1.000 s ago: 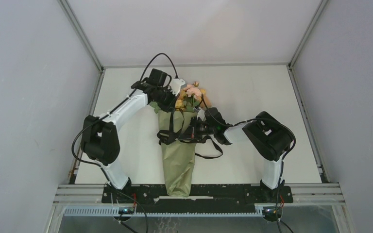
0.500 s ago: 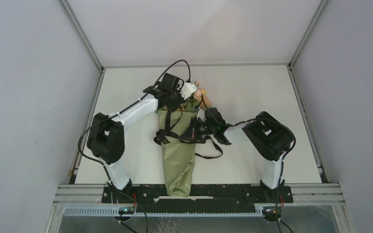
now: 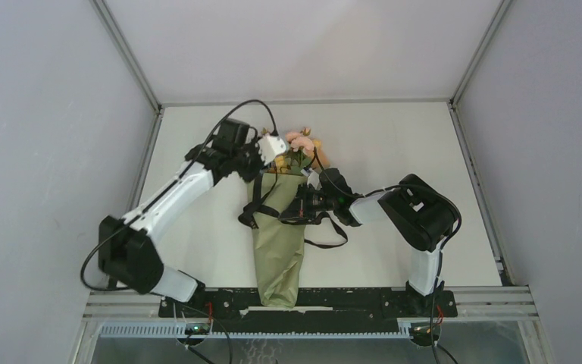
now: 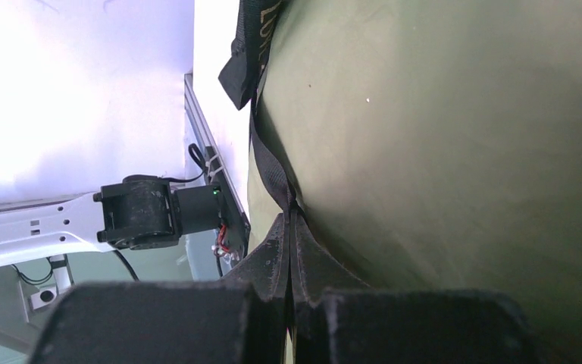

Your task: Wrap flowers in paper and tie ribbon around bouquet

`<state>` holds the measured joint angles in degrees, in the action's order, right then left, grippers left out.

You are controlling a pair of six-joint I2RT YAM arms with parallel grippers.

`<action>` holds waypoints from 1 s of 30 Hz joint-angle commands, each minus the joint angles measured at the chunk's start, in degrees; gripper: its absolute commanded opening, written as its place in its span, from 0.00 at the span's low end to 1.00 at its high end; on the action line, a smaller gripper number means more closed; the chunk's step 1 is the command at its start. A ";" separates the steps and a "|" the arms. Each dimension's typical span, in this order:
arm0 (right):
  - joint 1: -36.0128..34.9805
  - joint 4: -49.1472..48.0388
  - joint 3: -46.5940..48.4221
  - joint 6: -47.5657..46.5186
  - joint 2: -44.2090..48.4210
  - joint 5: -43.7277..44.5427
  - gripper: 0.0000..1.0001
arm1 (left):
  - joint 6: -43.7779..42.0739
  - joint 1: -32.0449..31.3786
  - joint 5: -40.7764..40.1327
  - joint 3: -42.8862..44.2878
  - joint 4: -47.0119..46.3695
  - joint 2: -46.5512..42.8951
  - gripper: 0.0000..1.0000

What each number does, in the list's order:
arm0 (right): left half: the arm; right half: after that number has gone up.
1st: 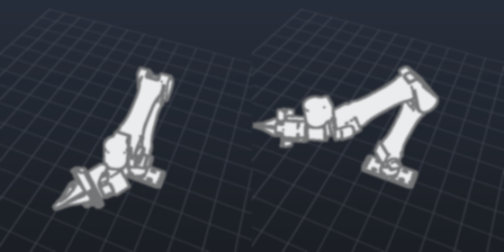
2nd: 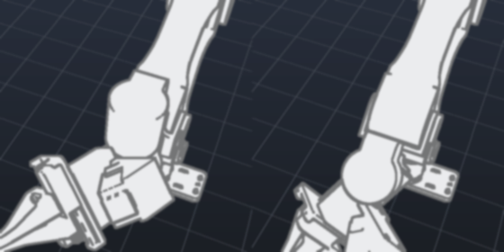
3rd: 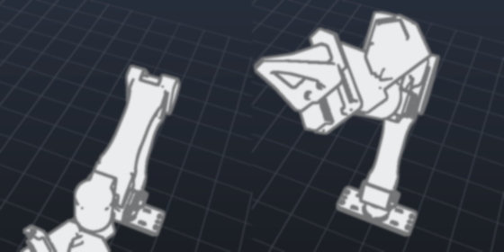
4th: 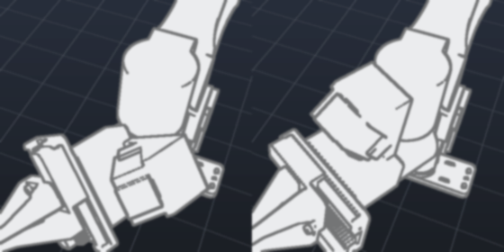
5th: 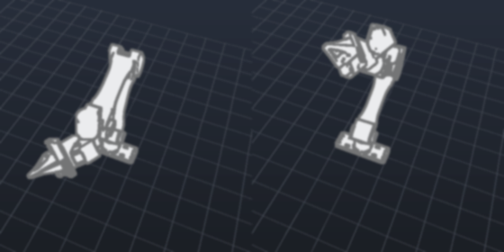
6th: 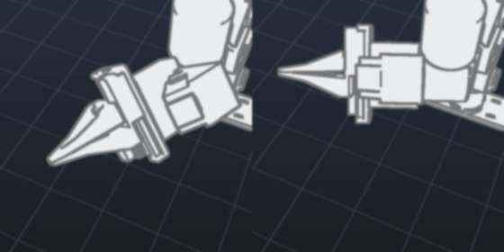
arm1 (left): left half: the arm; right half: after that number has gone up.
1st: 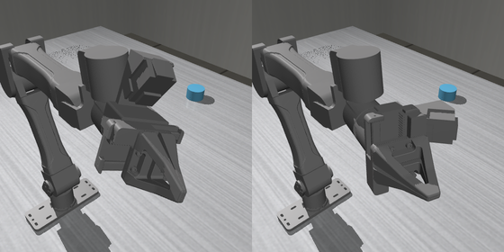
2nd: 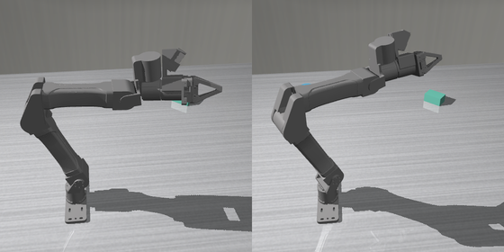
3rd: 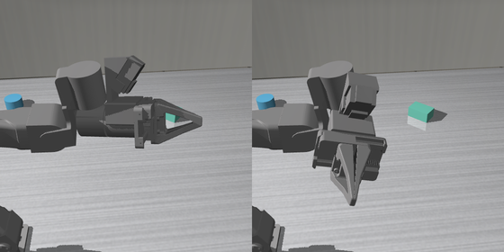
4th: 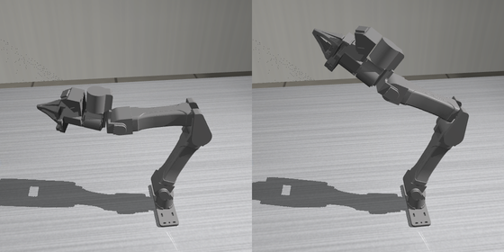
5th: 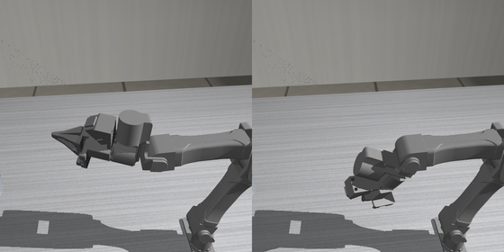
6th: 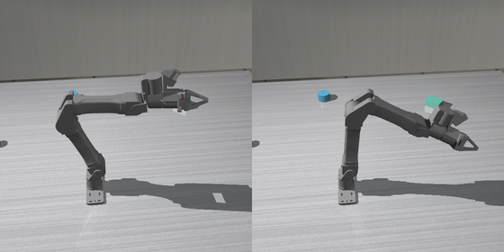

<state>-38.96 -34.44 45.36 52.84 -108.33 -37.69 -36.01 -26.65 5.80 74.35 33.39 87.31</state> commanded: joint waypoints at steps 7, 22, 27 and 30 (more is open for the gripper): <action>0.55 -1.27 2.42 -0.98 1.15 -1.06 0.00 | -18.73 1.07 15.61 -13.17 1.86 -2.11 0.73; 0.64 -0.52 3.36 -0.53 0.03 0.44 0.00 | -20.11 2.03 16.68 -12.39 3.02 5.59 0.78; 0.89 2.26 4.04 -1.10 -1.30 3.63 0.00 | -15.44 5.18 18.94 -11.03 3.81 3.04 0.77; 1.15 3.71 4.20 -1.48 -1.91 5.58 0.00 | -10.86 7.09 17.40 -10.35 2.65 3.40 0.78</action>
<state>-38.48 -31.99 47.83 52.77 -109.30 -35.53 -53.30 -22.04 22.44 61.41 37.47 93.08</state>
